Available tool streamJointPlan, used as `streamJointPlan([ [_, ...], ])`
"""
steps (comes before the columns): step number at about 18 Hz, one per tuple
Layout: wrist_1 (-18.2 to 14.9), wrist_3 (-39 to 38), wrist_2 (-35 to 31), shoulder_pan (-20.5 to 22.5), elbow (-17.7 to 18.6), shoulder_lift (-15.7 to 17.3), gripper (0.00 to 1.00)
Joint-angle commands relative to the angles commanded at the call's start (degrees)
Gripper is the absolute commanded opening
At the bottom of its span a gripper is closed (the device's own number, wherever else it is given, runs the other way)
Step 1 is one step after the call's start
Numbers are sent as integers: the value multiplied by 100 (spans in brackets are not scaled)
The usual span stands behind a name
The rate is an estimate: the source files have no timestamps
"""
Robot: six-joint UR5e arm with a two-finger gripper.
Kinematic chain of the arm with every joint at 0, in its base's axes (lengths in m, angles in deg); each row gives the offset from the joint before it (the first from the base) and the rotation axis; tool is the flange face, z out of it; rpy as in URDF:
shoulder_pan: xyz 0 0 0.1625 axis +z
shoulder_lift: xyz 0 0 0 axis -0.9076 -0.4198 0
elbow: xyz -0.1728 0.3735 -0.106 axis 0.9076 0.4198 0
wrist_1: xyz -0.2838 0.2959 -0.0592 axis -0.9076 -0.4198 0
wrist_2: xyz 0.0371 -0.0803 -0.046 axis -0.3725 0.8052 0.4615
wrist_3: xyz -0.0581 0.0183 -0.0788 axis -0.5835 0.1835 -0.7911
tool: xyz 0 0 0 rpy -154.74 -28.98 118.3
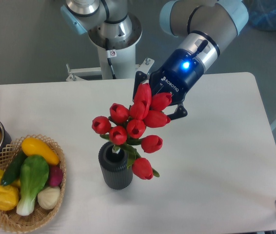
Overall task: Insert the flowers into the vase
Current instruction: 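Lower the tulip stems into the vase opening, then push the tulips further down into the vase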
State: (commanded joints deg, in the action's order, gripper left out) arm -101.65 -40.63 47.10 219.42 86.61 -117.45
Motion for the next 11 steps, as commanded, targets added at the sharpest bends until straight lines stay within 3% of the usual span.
streamJointPlan([
  [7, 9, 0, 0, -18, 18, -53, 5],
  [11, 18, 140, -26, -35, 202, -53, 6],
])
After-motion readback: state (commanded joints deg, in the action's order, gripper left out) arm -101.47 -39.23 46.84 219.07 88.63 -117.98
